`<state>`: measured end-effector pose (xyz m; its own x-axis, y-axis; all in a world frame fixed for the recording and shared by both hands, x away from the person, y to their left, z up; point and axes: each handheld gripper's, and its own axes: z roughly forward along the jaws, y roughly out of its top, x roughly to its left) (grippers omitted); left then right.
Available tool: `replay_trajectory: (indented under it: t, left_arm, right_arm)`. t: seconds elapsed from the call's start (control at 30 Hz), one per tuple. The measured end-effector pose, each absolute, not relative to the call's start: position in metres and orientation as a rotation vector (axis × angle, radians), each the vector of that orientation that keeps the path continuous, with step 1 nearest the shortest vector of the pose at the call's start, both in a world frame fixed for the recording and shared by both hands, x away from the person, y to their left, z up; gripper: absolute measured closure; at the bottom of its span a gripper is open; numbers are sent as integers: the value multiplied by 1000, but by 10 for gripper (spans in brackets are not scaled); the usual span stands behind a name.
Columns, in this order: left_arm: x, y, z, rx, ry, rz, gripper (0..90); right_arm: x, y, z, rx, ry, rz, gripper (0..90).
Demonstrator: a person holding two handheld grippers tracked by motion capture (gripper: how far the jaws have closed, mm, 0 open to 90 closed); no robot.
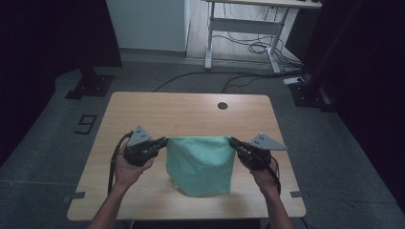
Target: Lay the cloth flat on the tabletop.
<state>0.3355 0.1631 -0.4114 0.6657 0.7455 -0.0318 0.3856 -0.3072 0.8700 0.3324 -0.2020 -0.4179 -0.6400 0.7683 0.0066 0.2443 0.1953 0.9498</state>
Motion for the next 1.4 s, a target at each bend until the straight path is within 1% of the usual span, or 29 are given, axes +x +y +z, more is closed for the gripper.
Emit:
replay_trajectory:
  t: [0.1,0.17,0.37,0.47,0.5,0.53,0.57,0.6,0.63,0.67,0.7,0.73,0.87,0.97,1.1,1.3,1.4]
  left_arm:
    - [349,157,-426,1959,906,461,861]
    - [358,156,-432,1973,915,453,859]
    - [384,159,-441,1968,953,440,856]
    - [410,160,-454,1953,1004,447,846]
    - [416,160,-458,1951,1019,447,826]
    - [426,159,-465,1952,1040,458,794]
    - [430,158,-469,1952,1054,470,712]
    - [434,159,-474,1953,1080,483,596]
    - [436,160,-476,1949,1106,481,511]
    - [436,162,-477,1945,1109,470,454]
    - [434,164,-477,1940,1104,466,424]
    - [431,164,-477,1943,1096,466,425]
    - [418,159,-477,1986,1044,445,440]
    - [412,147,-483,2039,1013,403,444]
    - [409,130,-495,2107,990,390,443]
    - [410,120,-505,2135,986,334,436]
    - [415,117,-513,2152,1002,352,445]
  right_arm:
    - [357,-202,-447,1039,2024,1424,864]
    - [363,-201,-456,1052,2023,1432,864]
    - [384,-198,-462,1058,2029,1414,861]
    - [407,-193,-468,1076,2052,1358,854]
    - [419,-191,-474,1098,2053,1339,839]
    - [426,-190,-477,1117,2052,1322,812]
    - [437,-189,-484,1145,2044,1301,748]
    - [443,-188,-487,1165,2037,1295,650]
    - [448,-188,-491,1210,2026,1272,540]
    - [450,-188,-493,1249,2006,1254,475]
    - [449,-189,-494,1272,1990,1254,423]
    - [446,-189,-494,1285,1994,1252,392]
    - [424,-191,-492,1240,2030,1266,392]
    - [404,-191,-495,1222,2066,1271,400]
    - [379,-188,-503,1205,2103,1300,419]
    - [361,-187,-504,1165,2148,1356,471]
    - [356,-182,-504,1147,2185,1388,491]
